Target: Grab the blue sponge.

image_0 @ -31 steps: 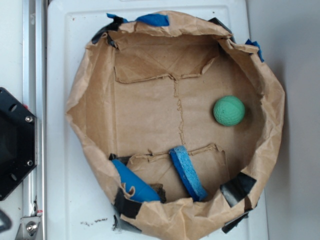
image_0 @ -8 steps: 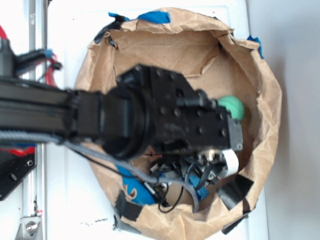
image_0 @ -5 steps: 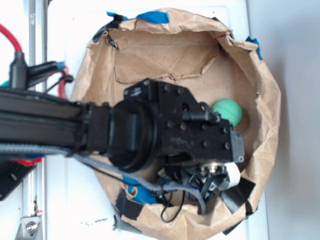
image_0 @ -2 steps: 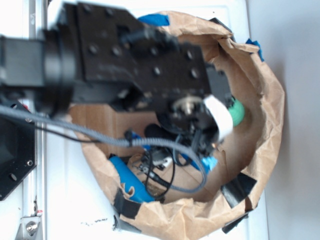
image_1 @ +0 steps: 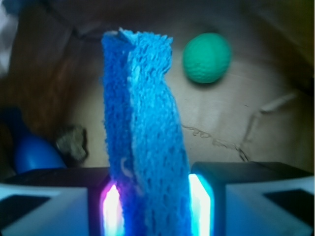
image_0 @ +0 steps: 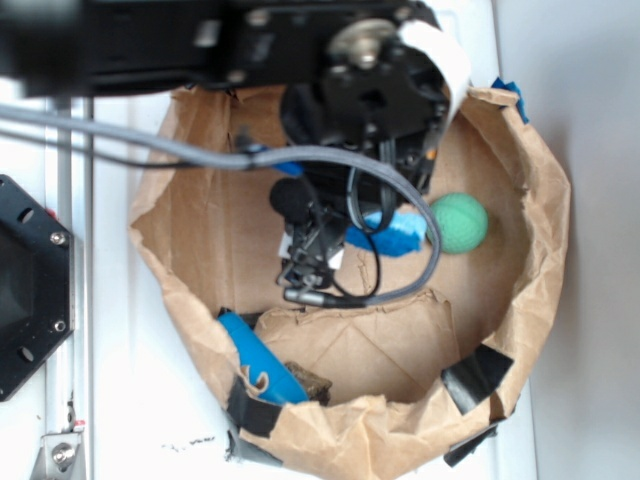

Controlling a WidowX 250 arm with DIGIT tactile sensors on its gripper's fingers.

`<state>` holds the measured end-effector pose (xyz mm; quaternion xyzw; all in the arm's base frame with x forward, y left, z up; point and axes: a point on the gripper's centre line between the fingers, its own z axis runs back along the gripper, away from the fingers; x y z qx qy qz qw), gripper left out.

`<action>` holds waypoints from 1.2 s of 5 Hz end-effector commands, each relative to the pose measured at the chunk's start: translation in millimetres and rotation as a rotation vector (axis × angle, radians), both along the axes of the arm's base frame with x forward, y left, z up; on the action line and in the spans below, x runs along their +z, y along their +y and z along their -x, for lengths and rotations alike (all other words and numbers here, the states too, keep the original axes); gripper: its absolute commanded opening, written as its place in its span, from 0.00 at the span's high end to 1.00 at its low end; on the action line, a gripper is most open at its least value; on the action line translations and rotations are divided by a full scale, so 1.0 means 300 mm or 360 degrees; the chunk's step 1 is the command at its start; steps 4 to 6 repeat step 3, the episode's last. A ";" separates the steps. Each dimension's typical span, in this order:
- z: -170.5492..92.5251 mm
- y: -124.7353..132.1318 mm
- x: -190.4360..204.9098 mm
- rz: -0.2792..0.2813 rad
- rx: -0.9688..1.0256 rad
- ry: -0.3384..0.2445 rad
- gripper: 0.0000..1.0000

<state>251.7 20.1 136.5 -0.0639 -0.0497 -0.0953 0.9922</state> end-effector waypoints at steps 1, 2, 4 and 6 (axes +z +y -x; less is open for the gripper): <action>0.054 -0.052 0.110 -0.0203 0.0235 -0.0200 1.00; 0.054 -0.061 0.113 -0.0170 0.0234 -0.0172 1.00; 0.055 -0.066 0.113 -0.0215 0.0226 -0.0207 1.00; 0.055 -0.066 0.113 -0.0215 0.0226 -0.0207 1.00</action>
